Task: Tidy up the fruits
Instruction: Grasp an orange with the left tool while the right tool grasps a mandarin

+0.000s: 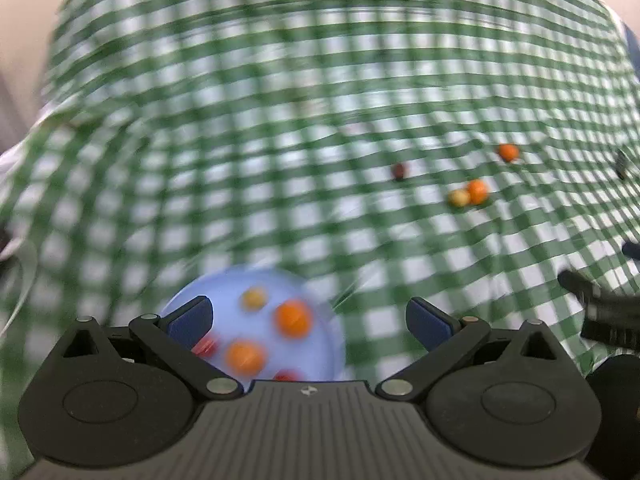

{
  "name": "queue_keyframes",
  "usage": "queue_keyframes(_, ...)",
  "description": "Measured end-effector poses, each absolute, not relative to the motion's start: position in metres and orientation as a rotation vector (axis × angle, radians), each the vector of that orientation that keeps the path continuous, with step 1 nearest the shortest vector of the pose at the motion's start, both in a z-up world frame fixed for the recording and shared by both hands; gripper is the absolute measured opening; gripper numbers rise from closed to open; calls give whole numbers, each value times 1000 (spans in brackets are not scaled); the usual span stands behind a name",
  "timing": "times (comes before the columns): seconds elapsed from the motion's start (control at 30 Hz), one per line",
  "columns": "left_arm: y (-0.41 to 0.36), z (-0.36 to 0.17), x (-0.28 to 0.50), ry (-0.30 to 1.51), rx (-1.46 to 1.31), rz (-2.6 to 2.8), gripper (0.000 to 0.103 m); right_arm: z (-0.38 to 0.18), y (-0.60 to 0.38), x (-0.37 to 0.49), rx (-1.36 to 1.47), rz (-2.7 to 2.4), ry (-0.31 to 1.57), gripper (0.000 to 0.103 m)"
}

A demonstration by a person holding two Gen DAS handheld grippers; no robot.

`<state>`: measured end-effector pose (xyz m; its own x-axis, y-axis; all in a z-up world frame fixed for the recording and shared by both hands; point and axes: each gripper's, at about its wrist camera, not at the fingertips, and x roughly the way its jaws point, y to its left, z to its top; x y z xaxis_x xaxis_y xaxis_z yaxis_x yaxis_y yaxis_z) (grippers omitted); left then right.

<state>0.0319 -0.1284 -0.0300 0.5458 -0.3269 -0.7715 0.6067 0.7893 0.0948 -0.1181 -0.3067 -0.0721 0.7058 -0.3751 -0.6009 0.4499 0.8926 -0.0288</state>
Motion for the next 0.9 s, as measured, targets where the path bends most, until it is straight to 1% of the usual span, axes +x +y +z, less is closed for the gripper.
queue_keyframes(0.17,-218,-51,48,753,514,-711,103,-85,-389,-83,118,-515,594,102)
queue_keyframes(0.37,-303,-82,67,740,573,-820,103,-119,-474,-23,96,-512,589,101)
queue_keyframes(0.57,-370,-117,83,740,664,-930,102,-159,-542,34,187,-458,640,93)
queue_keyframes(0.6,-381,-123,86,733,682,-948,97,-164,-550,40,205,-451,643,92)
queue_keyframes(0.63,-389,-128,88,729,699,-958,95,-168,-557,49,223,-444,645,92)
queue_keyframes(0.7,-404,-137,94,721,730,-980,95,-177,-567,59,244,-444,645,92)
queue_keyframes(0.8,-419,-146,98,718,773,-1033,89,-188,-579,72,264,-446,650,91)
queue_keyframes(0.87,-427,-153,97,731,810,-1078,79,-193,-581,79,276,-434,659,85)
queue_keyframes(0.9,-431,-157,96,743,834,-1099,62,-195,-582,81,280,-427,669,68)
